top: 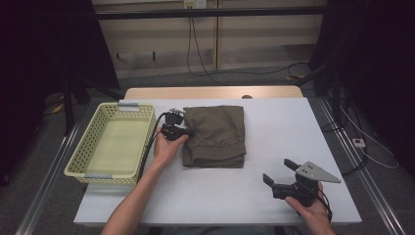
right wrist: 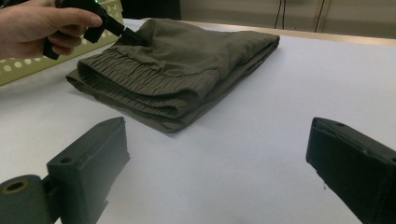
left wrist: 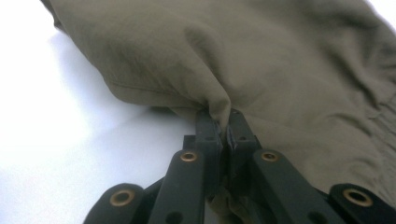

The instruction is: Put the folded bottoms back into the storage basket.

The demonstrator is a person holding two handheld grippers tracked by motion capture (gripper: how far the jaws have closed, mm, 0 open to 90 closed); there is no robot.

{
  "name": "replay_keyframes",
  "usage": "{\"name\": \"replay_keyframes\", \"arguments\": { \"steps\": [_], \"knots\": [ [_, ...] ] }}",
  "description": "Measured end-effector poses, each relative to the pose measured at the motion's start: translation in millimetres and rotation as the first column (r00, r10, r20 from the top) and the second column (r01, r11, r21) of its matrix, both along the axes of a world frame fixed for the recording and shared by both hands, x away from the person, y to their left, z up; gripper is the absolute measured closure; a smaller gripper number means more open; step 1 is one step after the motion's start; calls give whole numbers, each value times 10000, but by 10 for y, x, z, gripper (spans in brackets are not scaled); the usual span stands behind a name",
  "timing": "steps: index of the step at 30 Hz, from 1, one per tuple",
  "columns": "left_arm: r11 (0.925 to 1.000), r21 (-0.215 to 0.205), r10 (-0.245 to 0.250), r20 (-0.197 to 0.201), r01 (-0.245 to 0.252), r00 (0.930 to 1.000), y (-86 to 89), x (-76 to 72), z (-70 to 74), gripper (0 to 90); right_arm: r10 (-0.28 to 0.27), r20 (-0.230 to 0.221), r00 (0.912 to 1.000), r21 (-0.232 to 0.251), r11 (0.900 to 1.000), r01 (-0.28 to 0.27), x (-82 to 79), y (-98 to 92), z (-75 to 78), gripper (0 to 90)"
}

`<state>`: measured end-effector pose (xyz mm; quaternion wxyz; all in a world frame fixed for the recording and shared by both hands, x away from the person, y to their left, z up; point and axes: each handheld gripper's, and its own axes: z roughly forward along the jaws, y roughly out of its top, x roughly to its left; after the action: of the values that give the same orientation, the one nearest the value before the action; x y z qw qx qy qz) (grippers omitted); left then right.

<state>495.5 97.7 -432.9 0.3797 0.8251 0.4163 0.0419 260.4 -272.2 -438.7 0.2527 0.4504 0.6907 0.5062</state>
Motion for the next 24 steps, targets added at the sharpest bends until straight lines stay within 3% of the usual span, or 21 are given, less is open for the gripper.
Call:
{"name": "replay_keyframes", "arguments": {
  "steps": [4,10,14,17,24],
  "knots": [
    [9995,-301,-33,469,47,9989,1,-32,119,865,-30,43,10000,17,10000,30,-6,-6,2,54],
    [9989,-286,-337,984,367,9946,-17,-83,247,865,-35,23,10000,25,10000,35,-5,-10,2,54],
    [9971,-682,-253,1289,343,9913,-4,-110,336,866,-43,58,10000,26,10000,43,-13,-10,7,54],
    [9978,-320,-527,1589,585,9859,-37,-165,406,867,-39,53,10000,38,10000,38,-26,-12,11,54],
    [9972,-186,-661,2270,722,9716,-84,-254,566,867,-82,91,9999,23,10000,82,-30,-29,12,54]
  ]
}}
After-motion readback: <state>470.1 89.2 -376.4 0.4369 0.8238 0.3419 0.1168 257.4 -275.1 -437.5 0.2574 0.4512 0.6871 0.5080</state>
